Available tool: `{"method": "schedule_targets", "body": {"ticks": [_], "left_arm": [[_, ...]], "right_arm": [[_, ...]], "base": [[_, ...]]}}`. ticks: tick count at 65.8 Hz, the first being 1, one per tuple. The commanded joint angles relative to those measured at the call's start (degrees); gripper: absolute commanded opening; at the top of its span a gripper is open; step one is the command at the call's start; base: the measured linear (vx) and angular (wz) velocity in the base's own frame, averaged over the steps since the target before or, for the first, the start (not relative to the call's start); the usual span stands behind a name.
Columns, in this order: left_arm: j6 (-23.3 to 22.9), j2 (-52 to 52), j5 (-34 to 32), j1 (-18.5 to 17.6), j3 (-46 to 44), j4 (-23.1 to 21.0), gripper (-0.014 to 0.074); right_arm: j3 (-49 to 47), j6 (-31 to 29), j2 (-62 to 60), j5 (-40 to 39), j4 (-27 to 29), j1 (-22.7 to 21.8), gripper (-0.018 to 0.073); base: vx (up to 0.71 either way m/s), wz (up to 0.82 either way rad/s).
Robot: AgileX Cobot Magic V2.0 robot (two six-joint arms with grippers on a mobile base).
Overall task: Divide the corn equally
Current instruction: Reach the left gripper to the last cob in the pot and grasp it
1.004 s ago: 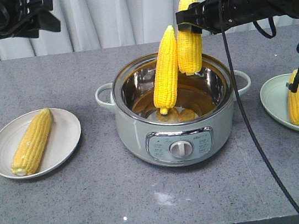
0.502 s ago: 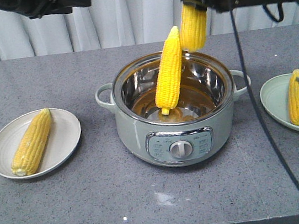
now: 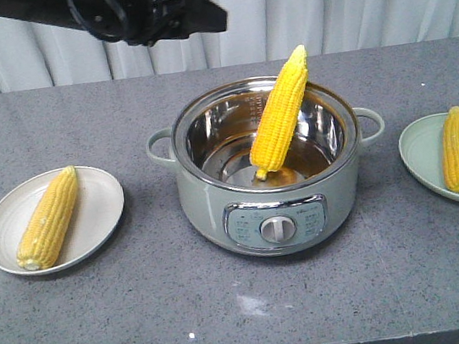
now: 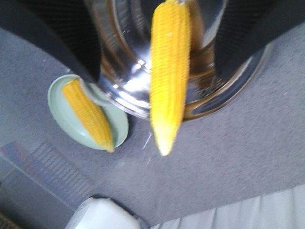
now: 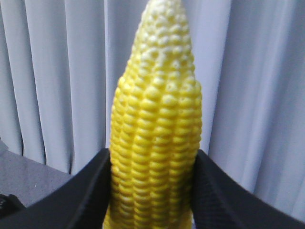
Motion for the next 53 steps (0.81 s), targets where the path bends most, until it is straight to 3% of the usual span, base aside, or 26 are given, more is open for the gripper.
{"method": "schedule_targets", "body": {"ticks": [1, 10, 32, 38, 48, 53], "left_arm": [[-2.0, -3.0, -6.7, -1.9, -2.1, -3.7, 0.0605], [-1.7, -2.8, -11.2, -3.0, -3.3, -4.3, 0.0671], [1.5, 1.8, -13.8, -6.1, -3.3, -3.7, 0.066], [-1.6, 2.6, -15.7, -6.4, -3.3, -3.5, 0.0659], [-6.3, 4.3, -15.2, -6.4, -3.3, 1.7, 0.0648], [-8.1, 5.3, -14.7, -6.4, -3.3, 1.6, 0.0644]], "right_arm": [[-1.7, -0.4, -4.3, -3.2, -0.7, -0.3, -0.0007], [-1.7, -0.2, -6.8, -2.0, -1.5, -0.3, -0.0006], [-1.7, 0.4, -7.4, 3.0, -3.1, -0.3, -0.0006], [-1.7, 0.6, -7.4, 3.5, -3.9, -0.3, -0.0006], [-1.7, 0.6, -7.4, 5.3, -5.0, -0.3, -0.0006], [-1.7, 0.6, -7.4, 5.5, -5.1, -0.3, -0.0006]], "base": [[0.0, 0.0], [0.0, 0.0], [0.0, 0.0], [0.0, 0.0], [0.0, 0.0], [0.0, 0.0]]}}
